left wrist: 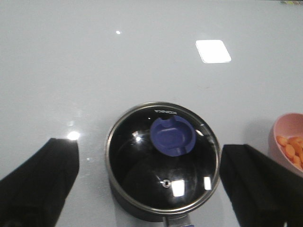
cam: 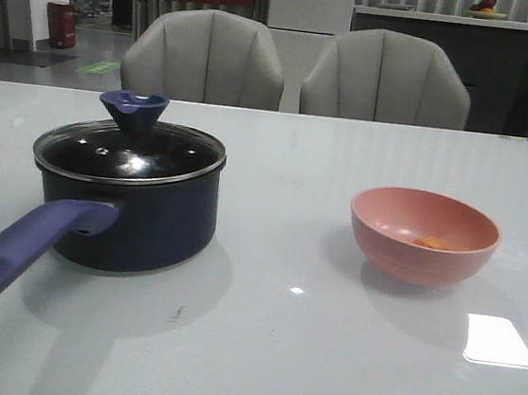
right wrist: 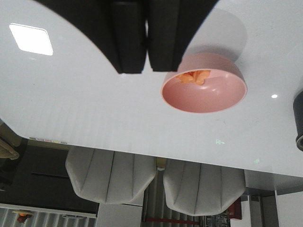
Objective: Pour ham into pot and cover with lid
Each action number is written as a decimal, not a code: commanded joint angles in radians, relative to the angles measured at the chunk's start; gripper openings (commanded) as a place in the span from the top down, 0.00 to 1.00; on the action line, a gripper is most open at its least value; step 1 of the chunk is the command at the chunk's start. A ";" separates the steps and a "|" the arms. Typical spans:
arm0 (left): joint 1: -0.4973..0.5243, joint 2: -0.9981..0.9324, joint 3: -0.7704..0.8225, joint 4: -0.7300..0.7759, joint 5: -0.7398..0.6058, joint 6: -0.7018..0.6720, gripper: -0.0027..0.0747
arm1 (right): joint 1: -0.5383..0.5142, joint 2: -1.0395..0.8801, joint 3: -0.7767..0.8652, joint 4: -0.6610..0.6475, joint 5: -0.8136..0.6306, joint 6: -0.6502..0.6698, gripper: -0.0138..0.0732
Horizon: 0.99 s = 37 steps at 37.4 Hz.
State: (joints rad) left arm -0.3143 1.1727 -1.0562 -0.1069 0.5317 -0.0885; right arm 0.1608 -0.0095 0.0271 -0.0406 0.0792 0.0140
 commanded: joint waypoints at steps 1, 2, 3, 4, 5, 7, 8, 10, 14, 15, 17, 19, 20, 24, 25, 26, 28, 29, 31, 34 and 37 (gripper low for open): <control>-0.052 0.084 -0.114 0.006 -0.027 -0.001 0.14 | -0.007 -0.021 -0.005 -0.010 -0.079 0.000 0.64; -0.066 0.122 -0.145 0.022 -0.012 -0.003 0.14 | -0.007 -0.021 -0.005 -0.010 -0.079 0.000 0.64; -0.075 0.151 -0.170 0.031 0.002 -0.012 0.14 | -0.007 -0.021 -0.005 -0.010 -0.079 0.000 0.64; -0.083 0.186 -0.204 0.033 0.022 -0.016 0.14 | -0.007 -0.021 -0.005 -0.010 -0.079 0.000 0.64; -0.090 0.221 -0.239 0.033 0.043 -0.024 0.14 | -0.007 -0.021 -0.005 -0.010 -0.079 0.000 0.64; -0.092 0.285 -0.310 0.033 0.094 -0.043 0.14 | -0.007 -0.021 -0.005 -0.010 -0.079 0.000 0.64; -0.092 0.315 -0.344 0.042 0.120 -0.064 0.14 | -0.007 -0.021 -0.005 -0.010 -0.079 0.000 0.64; -0.096 0.368 -0.409 0.065 0.178 -0.085 0.14 | -0.007 -0.021 -0.005 -0.010 -0.079 0.000 0.64; -0.124 0.452 -0.515 0.198 0.310 -0.176 0.14 | -0.007 -0.021 -0.005 -0.010 -0.079 0.000 0.64; -0.130 0.470 -0.537 0.227 0.335 -0.196 0.14 | -0.007 -0.021 -0.005 -0.010 -0.079 0.000 0.64; -0.143 0.507 -0.582 0.265 0.375 -0.225 0.14 | -0.007 -0.021 -0.005 -0.010 -0.079 0.000 0.64; -0.151 0.540 -0.621 0.260 0.398 -0.245 0.14 | -0.007 -0.021 -0.005 -0.010 -0.079 0.000 0.64; -0.155 0.557 -0.641 0.255 0.409 -0.246 0.14 | -0.007 -0.021 -0.005 -0.010 -0.079 0.000 0.64; -0.167 0.608 -0.701 0.257 0.465 -0.248 0.14 | -0.007 -0.021 -0.005 -0.010 -0.079 0.000 0.64; -0.167 0.620 -0.714 0.257 0.480 -0.248 0.14 | -0.007 -0.021 -0.005 -0.010 -0.079 0.000 0.64; -0.167 0.635 -0.730 0.259 0.500 -0.248 0.14 | -0.007 -0.021 -0.005 -0.010 -0.079 0.000 0.64; -0.167 0.660 -0.753 0.259 0.531 -0.250 0.14 | -0.007 -0.021 -0.005 -0.010 -0.079 0.000 0.64; -0.166 0.672 -0.764 0.259 0.548 -0.259 0.14 | -0.007 -0.021 -0.005 -0.010 -0.079 0.000 0.64; -0.166 0.690 -0.780 0.270 0.574 -0.285 0.14 | -0.007 -0.021 -0.005 -0.010 -0.079 0.000 0.64; -0.166 0.711 -0.793 0.299 0.597 -0.321 0.14 | -0.007 -0.021 -0.005 -0.010 -0.079 0.000 0.64; -0.166 0.721 -0.797 0.303 0.602 -0.333 0.14 | -0.007 -0.021 -0.005 -0.010 -0.079 0.000 0.64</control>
State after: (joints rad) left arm -0.4754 1.9358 -1.8121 0.1729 1.1430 -0.3909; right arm 0.1608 -0.0095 0.0271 -0.0406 0.0792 0.0140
